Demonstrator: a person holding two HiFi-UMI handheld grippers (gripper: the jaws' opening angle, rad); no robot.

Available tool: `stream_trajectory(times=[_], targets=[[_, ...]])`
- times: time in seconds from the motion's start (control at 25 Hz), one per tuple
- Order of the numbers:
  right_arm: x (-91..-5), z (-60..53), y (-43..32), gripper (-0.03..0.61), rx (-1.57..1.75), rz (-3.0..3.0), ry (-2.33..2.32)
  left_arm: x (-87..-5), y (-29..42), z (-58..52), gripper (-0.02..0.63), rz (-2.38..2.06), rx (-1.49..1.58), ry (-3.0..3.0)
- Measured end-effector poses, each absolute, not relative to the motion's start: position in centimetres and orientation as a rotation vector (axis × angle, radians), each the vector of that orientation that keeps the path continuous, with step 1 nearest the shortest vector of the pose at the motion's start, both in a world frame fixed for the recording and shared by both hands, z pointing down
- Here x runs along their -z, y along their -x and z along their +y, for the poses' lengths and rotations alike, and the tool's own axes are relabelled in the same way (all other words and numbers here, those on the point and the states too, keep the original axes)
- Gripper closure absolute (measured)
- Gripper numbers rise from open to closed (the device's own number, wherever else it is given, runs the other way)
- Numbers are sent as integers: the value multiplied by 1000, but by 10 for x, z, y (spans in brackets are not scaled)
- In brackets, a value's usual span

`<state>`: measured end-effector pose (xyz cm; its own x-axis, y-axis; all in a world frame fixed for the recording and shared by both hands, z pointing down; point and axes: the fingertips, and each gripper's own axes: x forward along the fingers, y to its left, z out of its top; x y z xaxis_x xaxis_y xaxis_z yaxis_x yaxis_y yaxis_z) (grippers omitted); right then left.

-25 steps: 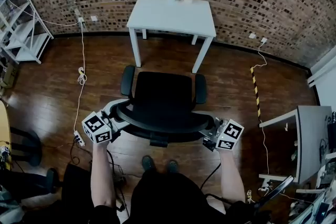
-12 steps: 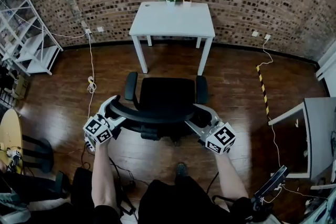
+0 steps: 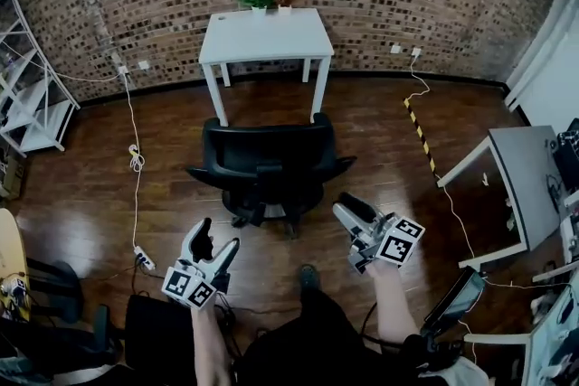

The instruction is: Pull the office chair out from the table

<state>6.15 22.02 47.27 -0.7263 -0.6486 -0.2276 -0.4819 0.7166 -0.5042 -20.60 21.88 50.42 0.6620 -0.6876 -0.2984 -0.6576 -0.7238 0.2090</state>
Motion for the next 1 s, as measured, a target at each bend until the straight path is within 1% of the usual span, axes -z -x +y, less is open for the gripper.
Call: stream_trajectory(times=[0.04, 0.08, 0.12, 0.24, 0.36, 0.4, 0.44, 0.48, 0.56, 0.6, 0.68, 0.84, 1.0], targets=[[-483, 247, -33, 493, 575, 2564, 865, -508, 213, 244, 144, -1081, 565, -2805], [-493, 270, -7, 558, 573, 2591, 885, -510, 222, 266, 145, -1041, 576, -2823], [-500, 291, 15, 577, 593, 2602, 918, -508, 231, 287, 146, -1010, 589, -2834], [-507, 346, 52, 578, 695, 2551, 960, -497, 257, 340, 163, -950, 662, -2817], [-493, 391, 67, 573, 723, 2454, 897, -488, 277, 379, 173, -925, 709, -2799], [-479, 402, 66, 539, 715, 2427, 870, -477, 279, 390, 173, -929, 714, -2800], [-464, 407, 65, 484, 700, 2407, 848, -465, 282, 397, 173, -938, 721, -2799], [-451, 405, 66, 454, 676, 2397, 829, -456, 287, 398, 174, -952, 735, -2792], [-443, 393, 78, 457, 612, 2412, 801, -455, 299, 389, 175, -975, 777, -2767], [-446, 390, 88, 484, 572, 2434, 797, -462, 305, 385, 175, -965, 805, -2755], [-464, 399, 101, 574, 481, 2478, 827, -484, 303, 388, 176, -899, 862, -2752], [-506, 426, 95, 574, 358, 2549, 930, -504, 282, 408, 178, -851, 877, -2823], [-499, 431, 83, 574, 259, 2616, 948, -481, 262, 413, 179, -807, 894, -2839]])
